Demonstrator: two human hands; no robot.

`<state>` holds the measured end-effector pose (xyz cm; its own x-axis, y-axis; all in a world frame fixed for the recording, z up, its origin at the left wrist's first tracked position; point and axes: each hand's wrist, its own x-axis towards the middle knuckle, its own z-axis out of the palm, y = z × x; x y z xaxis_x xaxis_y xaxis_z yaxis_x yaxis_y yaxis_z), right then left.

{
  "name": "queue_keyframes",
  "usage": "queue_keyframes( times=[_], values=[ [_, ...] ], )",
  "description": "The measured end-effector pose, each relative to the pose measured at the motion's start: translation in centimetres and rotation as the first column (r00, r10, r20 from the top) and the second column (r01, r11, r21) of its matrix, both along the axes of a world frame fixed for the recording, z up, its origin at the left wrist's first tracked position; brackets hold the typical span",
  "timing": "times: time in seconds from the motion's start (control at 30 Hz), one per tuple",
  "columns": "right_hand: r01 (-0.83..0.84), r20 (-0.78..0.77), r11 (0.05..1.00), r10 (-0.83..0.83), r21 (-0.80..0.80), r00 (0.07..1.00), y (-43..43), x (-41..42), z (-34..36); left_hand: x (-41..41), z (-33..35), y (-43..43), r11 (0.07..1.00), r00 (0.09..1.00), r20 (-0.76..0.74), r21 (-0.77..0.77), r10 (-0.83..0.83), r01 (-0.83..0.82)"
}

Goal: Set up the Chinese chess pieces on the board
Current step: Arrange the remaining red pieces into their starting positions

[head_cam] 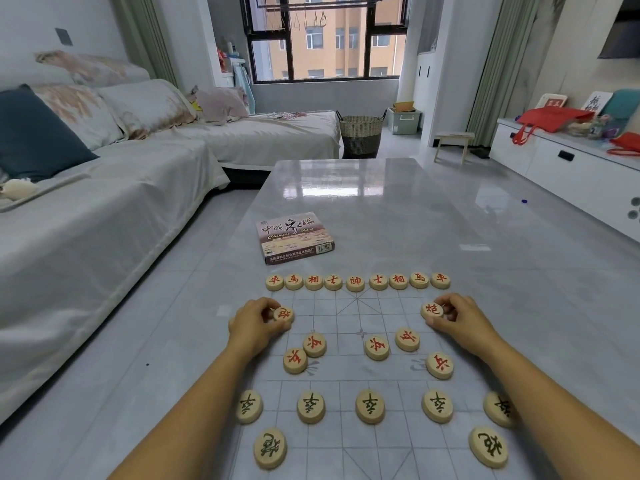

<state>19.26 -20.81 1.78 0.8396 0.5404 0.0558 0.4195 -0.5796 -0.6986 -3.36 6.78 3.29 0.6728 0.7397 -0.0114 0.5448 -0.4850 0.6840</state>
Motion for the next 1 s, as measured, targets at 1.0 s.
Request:
queue_keyframes(
  times=[1.0],
  values=[
    [0.031, 0.039, 0.999, -0.031, -0.017, 0.999, 0.0, -0.3, 0.0, 1.4, -0.1, 0.2, 1.0, 0.997, -0.083, -0.018, 0.005, -0.007]
  ],
)
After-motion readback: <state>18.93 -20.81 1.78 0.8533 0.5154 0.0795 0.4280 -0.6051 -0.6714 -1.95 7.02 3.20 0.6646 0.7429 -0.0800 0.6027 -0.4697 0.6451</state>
